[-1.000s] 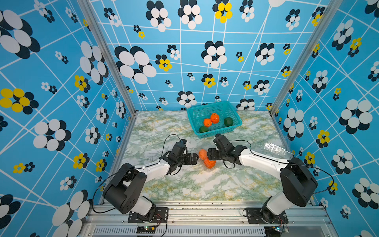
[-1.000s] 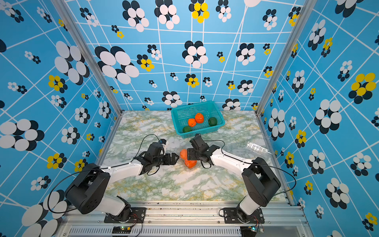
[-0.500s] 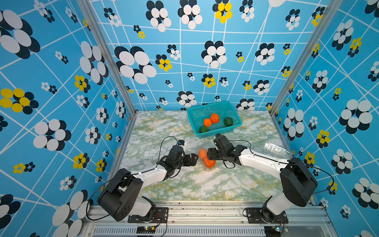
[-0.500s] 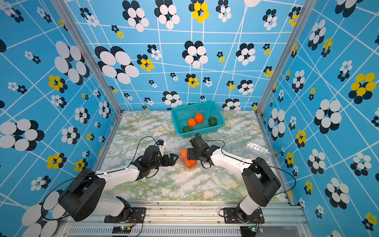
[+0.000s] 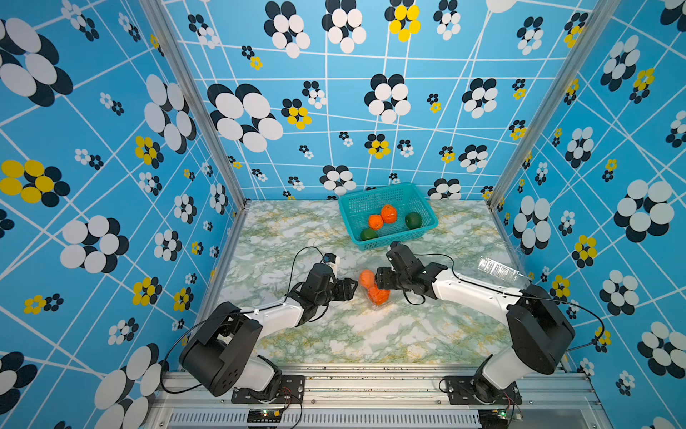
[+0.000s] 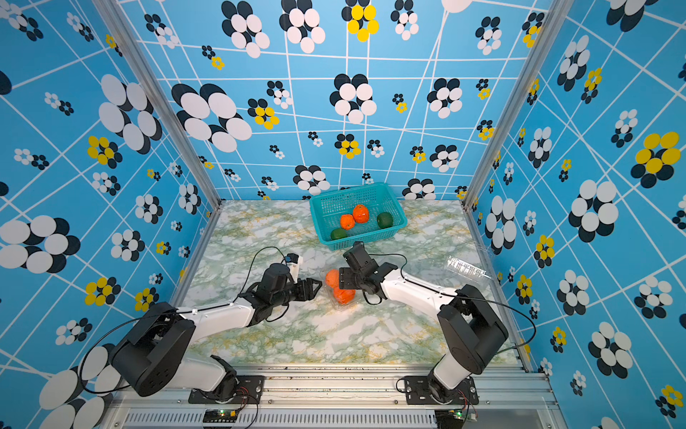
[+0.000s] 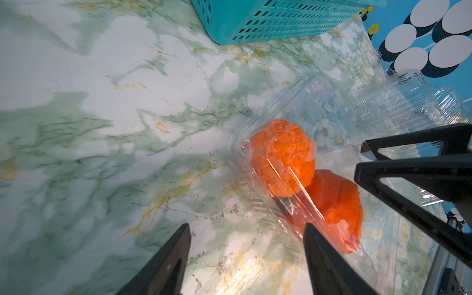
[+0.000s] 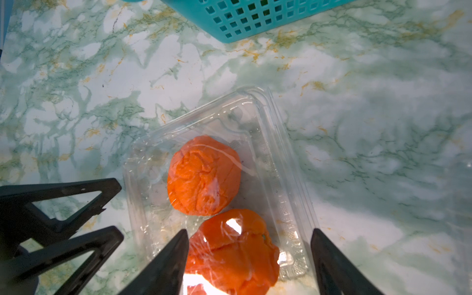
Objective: Take oranges out of containers
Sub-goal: Open the packing box at the center of the board.
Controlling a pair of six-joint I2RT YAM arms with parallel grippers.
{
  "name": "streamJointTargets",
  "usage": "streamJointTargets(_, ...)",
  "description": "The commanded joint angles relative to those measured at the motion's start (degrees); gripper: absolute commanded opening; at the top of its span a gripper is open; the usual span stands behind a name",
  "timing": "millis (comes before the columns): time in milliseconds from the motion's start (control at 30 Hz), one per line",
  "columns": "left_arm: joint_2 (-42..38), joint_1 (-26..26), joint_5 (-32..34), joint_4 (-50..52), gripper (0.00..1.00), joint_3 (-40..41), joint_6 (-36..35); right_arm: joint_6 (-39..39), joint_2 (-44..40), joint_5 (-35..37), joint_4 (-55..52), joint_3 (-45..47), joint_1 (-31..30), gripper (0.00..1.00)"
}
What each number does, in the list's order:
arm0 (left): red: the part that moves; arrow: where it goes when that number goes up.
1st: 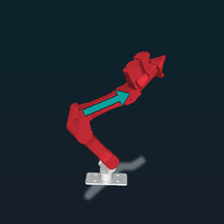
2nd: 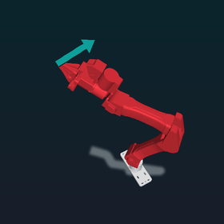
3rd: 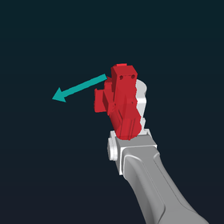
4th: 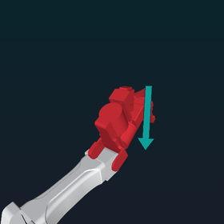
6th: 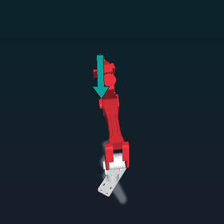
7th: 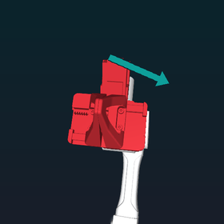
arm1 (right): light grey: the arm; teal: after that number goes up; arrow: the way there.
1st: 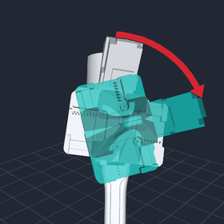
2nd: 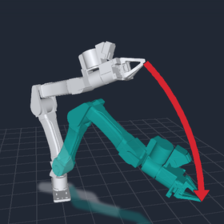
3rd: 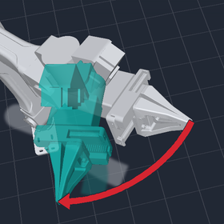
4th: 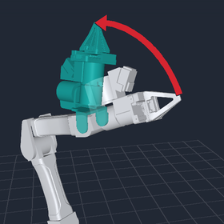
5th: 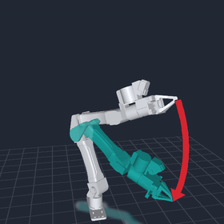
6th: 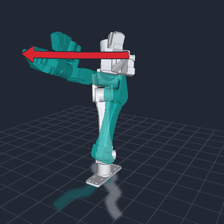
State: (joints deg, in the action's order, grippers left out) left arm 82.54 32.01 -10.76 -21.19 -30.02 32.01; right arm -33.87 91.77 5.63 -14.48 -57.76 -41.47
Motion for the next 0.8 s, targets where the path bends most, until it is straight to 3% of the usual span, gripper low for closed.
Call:
streamJointTargets(0, 1.5, 0.3, -0.8, 1.1, 0.7, -1.4, 0.3, -0.8, 0.6, -0.4, -0.4, 0.5, 0.1, 0.76)
streamJointTargets(267, 3.6, 0.3, -2.5, 1.7, 0.63, -3.0, -0.3, -1.0, 0.5, 0.4, -0.5, 1.0, 0.1, 0.76)
streamJointTargets(500, 5.5, 0.2, -3.2, 1.7, 0.68, -4.5, -0.1, -1.2, 0.7, 0.1, -0.2, 1.6, 0.1, 0.76)
streamJointTargets(767, 6.9, -0.5, -4.7, 0.8, 0.68, -5.2, 0.2, -0.6, 1.5, 0.1, -0.4, 1.3, 0.1, 0.76)
